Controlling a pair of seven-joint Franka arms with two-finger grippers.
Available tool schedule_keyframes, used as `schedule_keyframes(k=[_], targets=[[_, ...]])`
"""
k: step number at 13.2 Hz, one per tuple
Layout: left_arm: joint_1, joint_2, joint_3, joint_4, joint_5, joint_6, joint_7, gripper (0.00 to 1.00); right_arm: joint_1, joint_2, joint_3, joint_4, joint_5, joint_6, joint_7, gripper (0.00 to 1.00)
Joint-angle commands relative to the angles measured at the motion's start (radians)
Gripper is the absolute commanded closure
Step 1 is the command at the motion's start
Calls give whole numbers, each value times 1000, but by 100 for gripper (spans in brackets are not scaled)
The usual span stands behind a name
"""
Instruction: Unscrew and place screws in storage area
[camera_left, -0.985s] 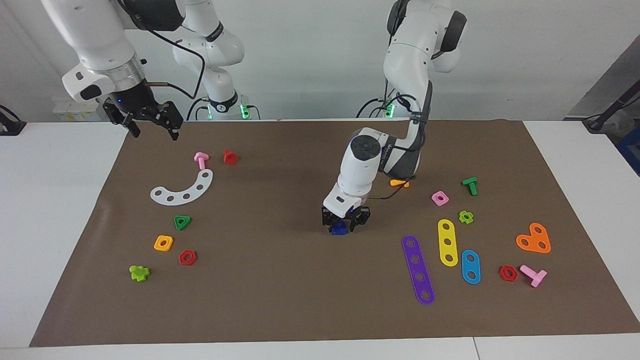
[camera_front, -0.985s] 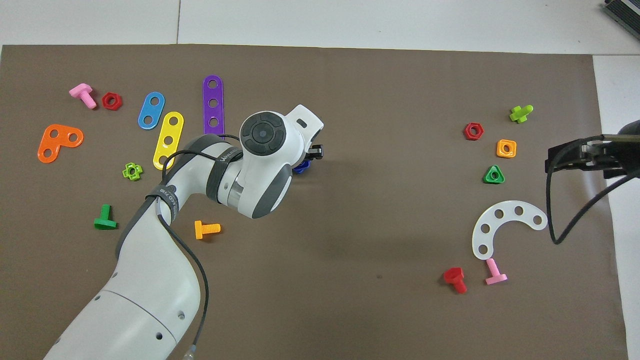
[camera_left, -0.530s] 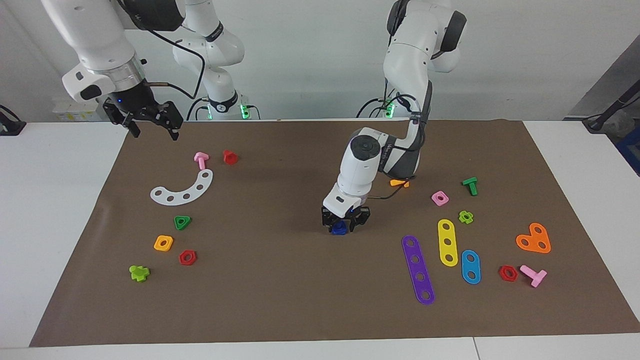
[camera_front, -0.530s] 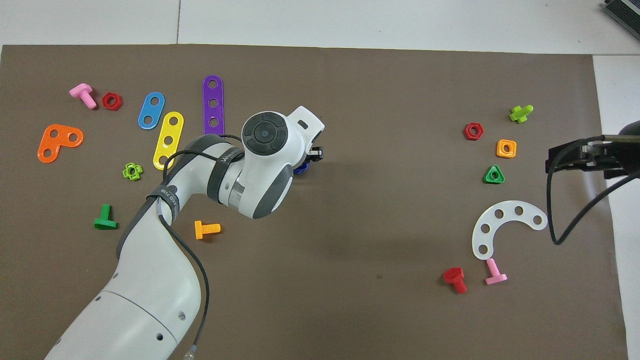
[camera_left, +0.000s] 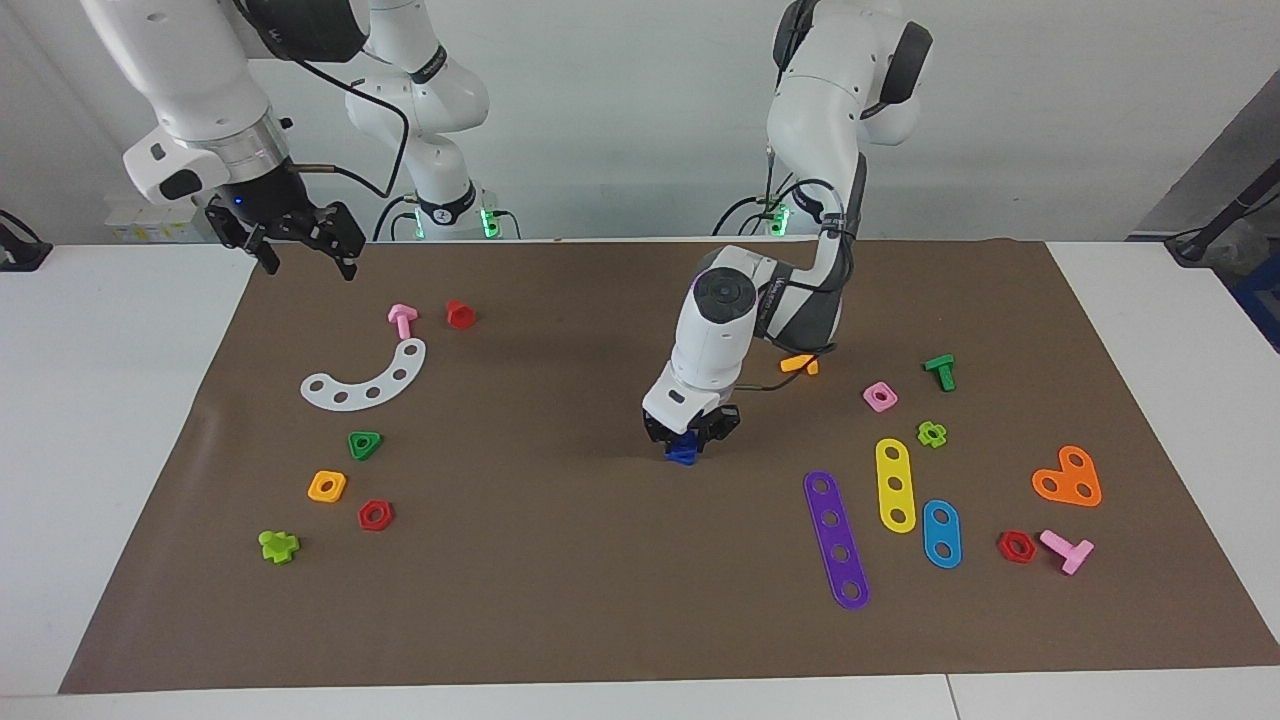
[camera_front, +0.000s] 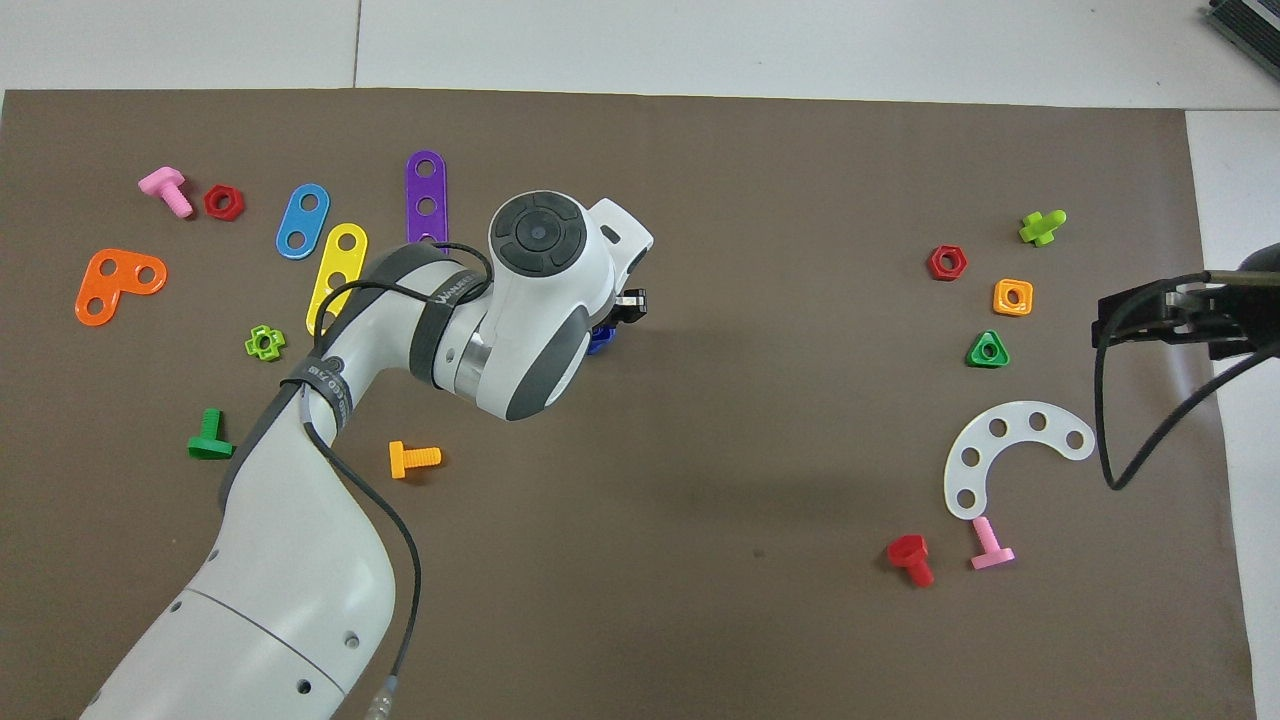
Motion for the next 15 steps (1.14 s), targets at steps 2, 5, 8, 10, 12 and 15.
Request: schedule_keyframes(k=[2, 5, 8, 10, 12, 15], targets=[[2, 27, 25, 151, -13, -167, -29, 75, -3, -25, 5, -17, 10, 6, 11, 0], [111, -46, 16, 144, -14, -252, 21, 75, 2, -19, 8, -3, 7, 16, 17, 0], [229, -205, 18, -121, -28, -246, 269, 75, 66, 3, 18, 25, 8, 58, 77, 0], [290, -253, 18, -221, -28, -218, 379, 75, 121, 33, 20, 15, 10, 133, 108, 0], [312, -281, 18, -316, -28, -128, 393, 75, 221, 110, 20, 34, 7, 187, 224, 0], [309, -342, 18, -546, -30, 129, 378, 74, 391, 306, 20, 119, -4, 292, 461, 0]])
